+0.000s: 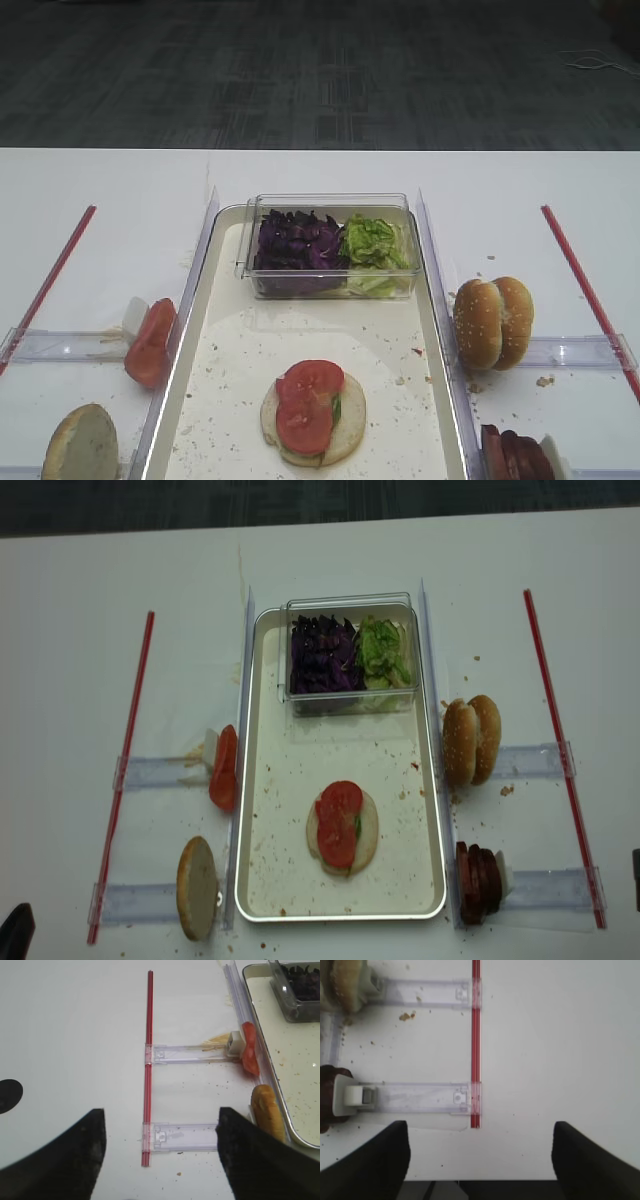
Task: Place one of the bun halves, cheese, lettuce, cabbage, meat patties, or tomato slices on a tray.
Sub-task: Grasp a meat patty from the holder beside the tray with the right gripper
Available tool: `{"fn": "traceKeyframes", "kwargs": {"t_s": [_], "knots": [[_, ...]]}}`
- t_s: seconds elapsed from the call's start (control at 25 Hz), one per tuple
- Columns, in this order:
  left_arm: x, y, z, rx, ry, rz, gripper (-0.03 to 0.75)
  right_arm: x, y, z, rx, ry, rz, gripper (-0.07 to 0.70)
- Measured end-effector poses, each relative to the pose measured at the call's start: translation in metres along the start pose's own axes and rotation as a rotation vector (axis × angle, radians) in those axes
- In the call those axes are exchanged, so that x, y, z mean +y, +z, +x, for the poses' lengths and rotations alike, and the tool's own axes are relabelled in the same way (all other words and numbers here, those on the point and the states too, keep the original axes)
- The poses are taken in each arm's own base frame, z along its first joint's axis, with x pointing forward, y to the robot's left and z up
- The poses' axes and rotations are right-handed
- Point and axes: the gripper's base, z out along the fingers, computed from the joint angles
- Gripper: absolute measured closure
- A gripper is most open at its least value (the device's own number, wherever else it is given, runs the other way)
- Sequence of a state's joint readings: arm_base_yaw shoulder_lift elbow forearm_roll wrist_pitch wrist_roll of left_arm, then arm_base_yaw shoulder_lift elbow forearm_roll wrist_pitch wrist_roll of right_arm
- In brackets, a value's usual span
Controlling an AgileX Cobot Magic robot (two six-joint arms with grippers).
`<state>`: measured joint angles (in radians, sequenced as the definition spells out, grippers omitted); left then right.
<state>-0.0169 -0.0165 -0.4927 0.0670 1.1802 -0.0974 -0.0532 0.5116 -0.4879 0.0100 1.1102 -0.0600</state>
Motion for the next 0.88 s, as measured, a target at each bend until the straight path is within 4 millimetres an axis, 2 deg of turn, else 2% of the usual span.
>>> {"fn": "traceKeyframes", "kwargs": {"t_s": [0.2, 0.44, 0.88], "knots": [[0.000, 0.000, 0.000, 0.000, 0.000, 0.000, 0.243, -0.001, 0.031, -0.016, 0.224, 0.002, -0.012, 0.021], [0.000, 0.000, 0.000, 0.000, 0.000, 0.000, 0.243, -0.002, 0.058, -0.024, 0.385, 0.005, -0.023, 0.021], [0.000, 0.000, 0.000, 0.000, 0.000, 0.000, 0.243, -0.002, 0.066, -0.026, 0.425, 0.005, -0.025, 0.021]]}}
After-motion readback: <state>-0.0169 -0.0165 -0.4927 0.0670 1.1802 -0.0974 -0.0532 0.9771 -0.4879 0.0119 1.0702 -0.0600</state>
